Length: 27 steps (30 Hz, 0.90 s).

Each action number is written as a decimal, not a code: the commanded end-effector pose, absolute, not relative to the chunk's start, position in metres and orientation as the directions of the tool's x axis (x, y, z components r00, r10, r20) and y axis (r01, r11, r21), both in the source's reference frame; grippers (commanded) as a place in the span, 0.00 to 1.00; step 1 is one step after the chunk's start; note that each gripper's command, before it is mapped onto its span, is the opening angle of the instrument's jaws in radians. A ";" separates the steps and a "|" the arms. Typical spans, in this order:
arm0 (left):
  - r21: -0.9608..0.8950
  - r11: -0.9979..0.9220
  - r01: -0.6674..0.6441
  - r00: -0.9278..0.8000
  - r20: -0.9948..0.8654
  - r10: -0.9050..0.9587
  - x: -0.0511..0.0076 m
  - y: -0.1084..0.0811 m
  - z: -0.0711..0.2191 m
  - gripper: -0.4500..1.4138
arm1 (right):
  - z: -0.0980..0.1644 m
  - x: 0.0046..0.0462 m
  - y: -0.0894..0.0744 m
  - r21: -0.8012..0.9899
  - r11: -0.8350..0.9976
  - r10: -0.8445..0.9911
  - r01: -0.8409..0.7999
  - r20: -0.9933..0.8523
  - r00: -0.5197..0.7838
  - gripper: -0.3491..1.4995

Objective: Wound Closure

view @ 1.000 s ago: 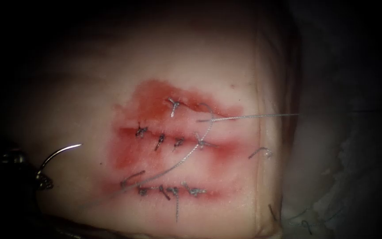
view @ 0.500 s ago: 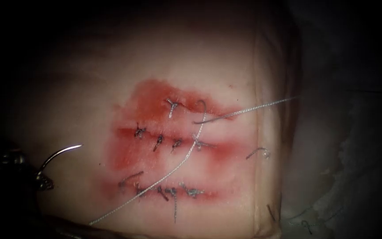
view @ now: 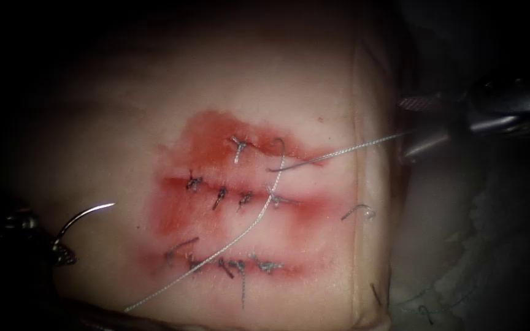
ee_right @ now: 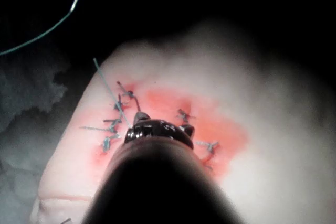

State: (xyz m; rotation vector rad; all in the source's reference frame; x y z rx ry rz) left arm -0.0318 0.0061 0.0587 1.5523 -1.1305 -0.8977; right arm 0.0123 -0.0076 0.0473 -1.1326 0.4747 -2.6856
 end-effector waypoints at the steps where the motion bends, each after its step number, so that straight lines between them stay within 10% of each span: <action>1: 0.968 -0.086 -0.235 0.293 -0.014 -0.956 -0.0325 0.006 0.059 0.00 | 0.048 0.0149 -0.008 -0.336 -0.941 -0.255 0.022 0.668 -0.699 0.67; 9: 0.968 -0.085 -0.235 0.294 -0.013 -0.956 -0.0325 0.006 0.059 0.00 | 0.053 0.0189 -0.009 -0.315 -0.913 0.087 -0.258 0.467 -0.880 0.56; 27: 0.968 -0.084 -0.235 0.294 -0.012 -0.956 -0.0325 0.006 0.059 0.00 | 0.061 0.0201 -0.010 -0.325 -0.893 0.206 -0.312 0.320 -0.925 0.34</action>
